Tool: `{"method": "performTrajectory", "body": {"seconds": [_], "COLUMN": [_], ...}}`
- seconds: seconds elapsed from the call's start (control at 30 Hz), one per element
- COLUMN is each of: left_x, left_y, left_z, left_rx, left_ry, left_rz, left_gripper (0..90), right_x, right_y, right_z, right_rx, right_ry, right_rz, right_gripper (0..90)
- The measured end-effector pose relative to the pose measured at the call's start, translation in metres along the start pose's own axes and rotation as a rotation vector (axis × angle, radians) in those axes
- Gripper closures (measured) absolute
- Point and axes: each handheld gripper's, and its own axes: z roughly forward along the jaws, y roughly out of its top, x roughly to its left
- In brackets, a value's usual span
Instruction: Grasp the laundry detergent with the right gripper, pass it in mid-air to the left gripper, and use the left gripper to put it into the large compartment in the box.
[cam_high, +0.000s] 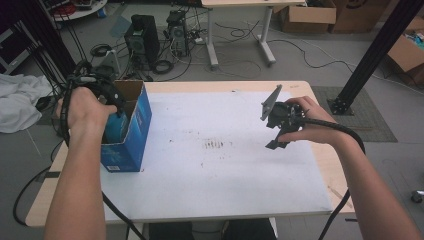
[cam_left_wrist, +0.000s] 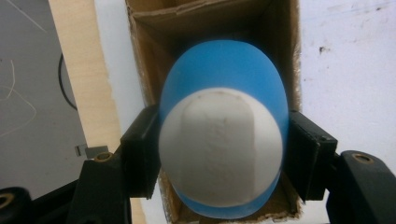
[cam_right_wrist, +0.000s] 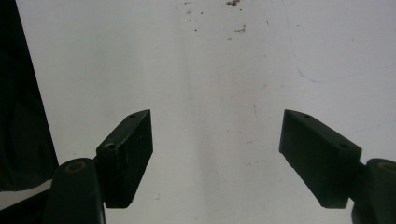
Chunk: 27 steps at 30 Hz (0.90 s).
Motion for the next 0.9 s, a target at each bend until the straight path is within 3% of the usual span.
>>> {"method": "performTrajectory", "body": {"seconds": [0.33,0.7,0.9], "left_x": [-0.001,-0.004,-0.004], "left_y": [-0.002,-0.001,-0.002], "left_z": [0.018,0.037,0.043], "left_rx": [0.028,0.055,0.066], "left_ry": [-0.002,-0.033,-0.018], "left_rz": [0.012,0.009,0.018], "left_gripper": [38.6,38.6,38.6], "right_x": [0.0,0.004,0.003], "right_y": [0.0,-0.002,-0.004], "right_z": [0.002,0.004,0.003], "right_rx": [-0.007,0.0,-0.003], "right_ry": [0.001,0.004,0.006], "right_rz": [0.002,0.003,0.011], "right_gripper": [25.8,25.8,25.8]}}
